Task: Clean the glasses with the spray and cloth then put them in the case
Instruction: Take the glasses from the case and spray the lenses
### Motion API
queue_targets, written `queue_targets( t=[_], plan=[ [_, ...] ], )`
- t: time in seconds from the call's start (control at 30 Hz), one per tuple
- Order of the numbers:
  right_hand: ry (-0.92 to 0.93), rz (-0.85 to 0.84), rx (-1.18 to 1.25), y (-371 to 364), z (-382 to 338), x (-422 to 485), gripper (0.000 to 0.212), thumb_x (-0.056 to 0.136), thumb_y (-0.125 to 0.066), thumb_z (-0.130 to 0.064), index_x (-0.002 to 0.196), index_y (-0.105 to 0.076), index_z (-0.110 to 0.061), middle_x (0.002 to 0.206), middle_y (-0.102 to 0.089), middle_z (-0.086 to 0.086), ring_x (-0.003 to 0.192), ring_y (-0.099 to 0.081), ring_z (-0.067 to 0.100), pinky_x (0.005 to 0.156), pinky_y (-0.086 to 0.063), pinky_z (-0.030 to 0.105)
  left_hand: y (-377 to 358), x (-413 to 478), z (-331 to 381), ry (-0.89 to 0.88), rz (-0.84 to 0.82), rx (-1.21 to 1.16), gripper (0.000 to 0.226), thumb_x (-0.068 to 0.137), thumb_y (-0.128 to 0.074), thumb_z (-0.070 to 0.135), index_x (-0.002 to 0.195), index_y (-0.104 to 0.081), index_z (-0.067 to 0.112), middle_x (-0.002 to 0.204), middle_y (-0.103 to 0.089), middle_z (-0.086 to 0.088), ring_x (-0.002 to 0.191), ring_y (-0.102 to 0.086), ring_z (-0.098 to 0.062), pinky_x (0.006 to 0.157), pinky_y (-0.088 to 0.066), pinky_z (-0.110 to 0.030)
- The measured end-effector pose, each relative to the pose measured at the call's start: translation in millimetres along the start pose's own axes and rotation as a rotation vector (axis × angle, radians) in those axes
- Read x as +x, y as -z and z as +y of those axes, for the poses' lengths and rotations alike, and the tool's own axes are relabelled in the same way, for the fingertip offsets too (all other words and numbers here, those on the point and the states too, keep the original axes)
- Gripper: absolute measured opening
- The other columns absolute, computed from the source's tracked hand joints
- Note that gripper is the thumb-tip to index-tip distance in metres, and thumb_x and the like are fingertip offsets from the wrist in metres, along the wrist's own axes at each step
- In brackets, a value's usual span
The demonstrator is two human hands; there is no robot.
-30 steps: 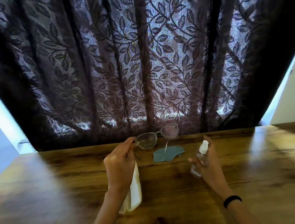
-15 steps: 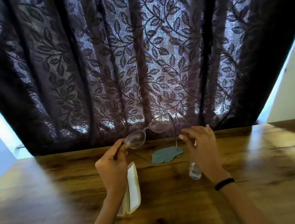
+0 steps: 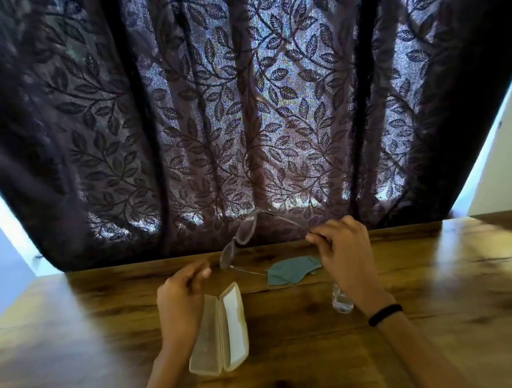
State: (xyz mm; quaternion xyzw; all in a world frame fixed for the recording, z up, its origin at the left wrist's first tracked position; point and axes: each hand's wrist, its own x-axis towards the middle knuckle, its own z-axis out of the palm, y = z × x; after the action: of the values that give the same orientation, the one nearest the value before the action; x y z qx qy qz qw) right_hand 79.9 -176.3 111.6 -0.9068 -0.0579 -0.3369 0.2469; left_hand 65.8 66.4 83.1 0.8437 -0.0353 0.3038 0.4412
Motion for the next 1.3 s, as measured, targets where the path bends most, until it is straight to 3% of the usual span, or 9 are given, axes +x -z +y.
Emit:
queue_targets(
  t=[0.13,0.37,0.5,0.67,0.77,0.9,1.03,1.2,1.3],
  plan=[
    [0.056,-0.017,-0.081,0,-11,-1,0.01,0.084,-0.063,-0.017,0.081,-0.072,-0.013,0.074,-0.067,0.004,0.081,-0.052,0.026,0.085,-0.038,0.038,9,13,33,-0.231,0.098,0.077,0.026,0.081,-0.064,0.005,0.107,-0.066,0.006,0.098,-0.065,0.004,0.085,-0.063,-0.01,0.076,-0.047,-0.02],
    [0.152,-0.033,-0.179,1,-23,-8,0.002,0.074,-0.074,-0.016,0.075,-0.073,-0.016,0.066,-0.065,0.001,0.075,-0.055,0.027,0.079,-0.047,0.038,-1,27,69,-0.529,-0.268,0.468,0.031,0.082,-0.06,0.006,0.112,-0.064,0.016,0.113,-0.064,0.0,0.107,-0.051,-0.023,0.082,-0.051,-0.038],
    [0.179,-0.011,-0.192,2,-21,-10,0.003,0.073,-0.075,-0.017,0.076,-0.073,-0.016,0.066,-0.064,0.0,0.075,-0.055,0.026,0.08,-0.047,0.039,-7,28,61,-0.45,-0.313,0.558,0.024,0.088,-0.053,0.016,0.108,-0.063,0.024,0.106,-0.061,0.005,0.102,-0.049,-0.015,0.073,-0.049,-0.029],
    [0.152,0.02,0.028,1,-14,-11,0.012,0.08,-0.067,-0.027,0.083,-0.072,-0.016,0.073,-0.067,-0.001,0.079,-0.055,0.023,0.093,-0.031,0.031,-7,25,53,-0.393,-0.237,0.407,0.013,0.082,-0.063,0.01,0.092,-0.071,0.014,0.088,-0.068,-0.003,0.089,-0.059,-0.022,0.068,-0.053,-0.038],
    [0.009,0.037,0.283,4,-7,-11,0.032,0.083,-0.054,-0.038,0.097,-0.069,-0.014,0.091,-0.068,0.0,0.087,-0.054,0.017,0.09,-0.043,0.038,-7,26,43,-0.3,-0.166,0.28,0.011,0.075,-0.068,0.005,0.085,-0.073,0.007,0.083,-0.071,-0.008,0.079,-0.064,-0.022,0.069,-0.05,-0.029],
    [-0.135,0.149,0.404,2,18,-23,0.033,0.085,-0.055,-0.03,0.113,-0.061,-0.013,0.11,-0.063,0.007,0.102,-0.053,0.021,0.092,-0.035,0.015,-8,24,21,-0.107,-0.063,0.13,0.013,0.072,-0.073,0.004,0.085,-0.074,0.005,0.083,-0.074,-0.011,0.074,-0.065,-0.018,0.069,-0.049,-0.026],
    [-0.194,0.063,0.427,-11,40,-46,0.041,0.085,-0.059,-0.022,0.125,-0.052,-0.017,0.122,-0.056,0.01,0.113,-0.051,0.023,0.095,-0.046,0.043,-14,16,4,0.007,-0.033,-0.014,0.017,0.069,-0.074,0.002,0.085,-0.074,0.007,0.081,-0.073,-0.004,0.069,-0.063,-0.004,0.064,-0.046,-0.005],
    [-0.17,0.015,0.384,-29,56,-68,0.066,0.084,-0.06,-0.019,0.138,-0.024,-0.034,0.121,-0.054,0.006,0.102,-0.056,0.019,0.079,-0.055,0.044,-27,6,-2,0.194,-0.031,-0.224,0.016,0.071,-0.07,-0.004,0.084,-0.072,0.005,0.078,-0.07,-0.002,0.066,-0.061,0.014,0.061,-0.045,0.0],
    [-0.172,0.019,0.383,-37,60,-77,0.078,0.085,-0.062,-0.015,0.139,-0.014,-0.044,0.127,-0.053,0.01,0.101,-0.057,0.018,0.075,-0.056,0.035,-34,1,-2,0.281,-0.027,-0.349,0.018,0.071,-0.068,-0.009,0.082,-0.071,0.005,0.075,-0.069,-0.003,0.064,-0.063,0.01,0.058,-0.046,-0.003]
  ],
)
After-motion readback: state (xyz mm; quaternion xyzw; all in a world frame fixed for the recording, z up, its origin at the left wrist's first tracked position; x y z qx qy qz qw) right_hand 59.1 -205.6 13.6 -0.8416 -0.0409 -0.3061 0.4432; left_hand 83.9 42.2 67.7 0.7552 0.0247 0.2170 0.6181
